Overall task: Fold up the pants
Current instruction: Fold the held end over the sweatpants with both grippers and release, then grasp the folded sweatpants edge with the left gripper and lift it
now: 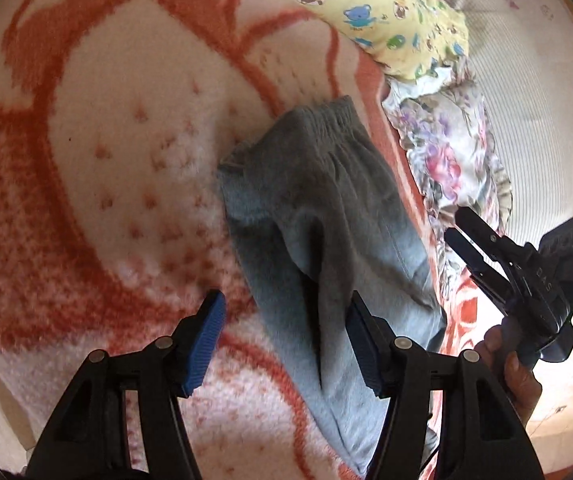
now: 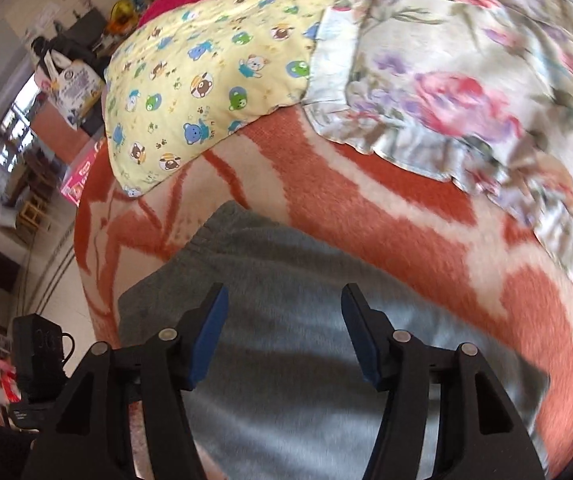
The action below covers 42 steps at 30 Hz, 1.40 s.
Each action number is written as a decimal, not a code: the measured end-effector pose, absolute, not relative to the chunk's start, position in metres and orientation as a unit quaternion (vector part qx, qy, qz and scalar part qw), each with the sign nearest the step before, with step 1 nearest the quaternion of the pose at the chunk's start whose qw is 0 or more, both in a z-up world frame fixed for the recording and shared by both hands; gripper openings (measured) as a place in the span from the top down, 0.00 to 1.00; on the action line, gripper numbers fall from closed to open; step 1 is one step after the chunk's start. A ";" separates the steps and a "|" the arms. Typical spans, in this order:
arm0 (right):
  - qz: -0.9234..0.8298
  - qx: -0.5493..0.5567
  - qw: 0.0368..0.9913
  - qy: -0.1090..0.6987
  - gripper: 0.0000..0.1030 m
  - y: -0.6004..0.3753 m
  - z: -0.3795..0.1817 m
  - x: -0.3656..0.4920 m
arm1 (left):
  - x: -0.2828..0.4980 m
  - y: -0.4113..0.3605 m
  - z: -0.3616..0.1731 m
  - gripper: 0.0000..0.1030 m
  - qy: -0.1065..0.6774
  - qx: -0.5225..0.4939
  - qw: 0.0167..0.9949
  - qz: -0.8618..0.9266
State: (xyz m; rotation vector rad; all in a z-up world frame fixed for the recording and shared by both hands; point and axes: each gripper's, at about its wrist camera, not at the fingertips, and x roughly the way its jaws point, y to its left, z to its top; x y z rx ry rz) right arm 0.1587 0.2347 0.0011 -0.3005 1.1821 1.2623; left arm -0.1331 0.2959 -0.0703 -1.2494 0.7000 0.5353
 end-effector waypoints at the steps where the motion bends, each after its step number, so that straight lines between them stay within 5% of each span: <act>1: 0.557 -0.138 0.635 0.517 0.42 0.244 -0.001 0.159 | -0.134 0.299 -0.070 0.40 0.312 -0.567 0.720 0.251; 21: 0.605 -0.332 0.560 0.458 0.35 0.373 -0.061 0.121 | -0.118 0.311 -0.071 0.36 0.313 -0.583 0.677 0.321; 24: 0.596 -0.314 0.573 0.467 0.63 0.372 -0.060 0.125 | -0.105 0.312 -0.068 0.39 0.336 -0.557 0.681 0.335; 25: 0.595 -0.299 0.572 0.479 0.94 0.370 -0.059 0.130 | -0.103 0.312 -0.066 0.49 0.340 -0.547 0.687 0.337; 27: 0.597 -0.265 0.571 0.498 0.97 0.362 -0.055 0.140 | -0.103 0.312 -0.067 0.77 0.339 -0.537 0.702 0.321; 28: 0.600 -0.255 0.573 0.497 0.97 0.358 -0.052 0.141 | -0.104 0.314 -0.071 0.82 0.337 -0.544 0.705 0.304; 42: 0.613 -0.122 0.609 0.488 0.97 0.270 0.005 0.166 | -0.104 0.287 -0.017 0.90 0.307 -0.509 0.767 0.242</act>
